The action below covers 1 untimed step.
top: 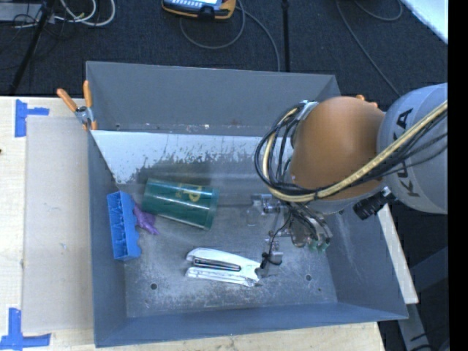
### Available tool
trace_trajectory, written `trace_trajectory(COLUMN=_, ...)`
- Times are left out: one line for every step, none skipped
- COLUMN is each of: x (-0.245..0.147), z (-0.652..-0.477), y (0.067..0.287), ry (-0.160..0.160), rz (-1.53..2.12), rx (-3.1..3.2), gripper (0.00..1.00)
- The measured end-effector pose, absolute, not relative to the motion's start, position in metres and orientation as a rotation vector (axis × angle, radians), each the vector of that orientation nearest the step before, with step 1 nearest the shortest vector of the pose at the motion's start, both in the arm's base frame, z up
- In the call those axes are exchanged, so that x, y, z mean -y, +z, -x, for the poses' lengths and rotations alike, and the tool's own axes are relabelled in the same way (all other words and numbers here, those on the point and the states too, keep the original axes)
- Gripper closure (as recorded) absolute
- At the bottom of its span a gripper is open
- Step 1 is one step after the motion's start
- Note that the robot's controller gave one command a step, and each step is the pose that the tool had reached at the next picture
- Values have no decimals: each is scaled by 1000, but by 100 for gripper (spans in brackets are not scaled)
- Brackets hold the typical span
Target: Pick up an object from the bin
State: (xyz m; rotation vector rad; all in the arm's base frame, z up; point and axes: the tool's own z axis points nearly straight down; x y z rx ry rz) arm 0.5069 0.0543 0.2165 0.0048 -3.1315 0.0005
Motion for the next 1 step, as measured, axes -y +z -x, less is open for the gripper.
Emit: trace_trajectory(x=-54, z=-508, y=221, ry=-1, rz=-2, rx=3139, gripper=0)
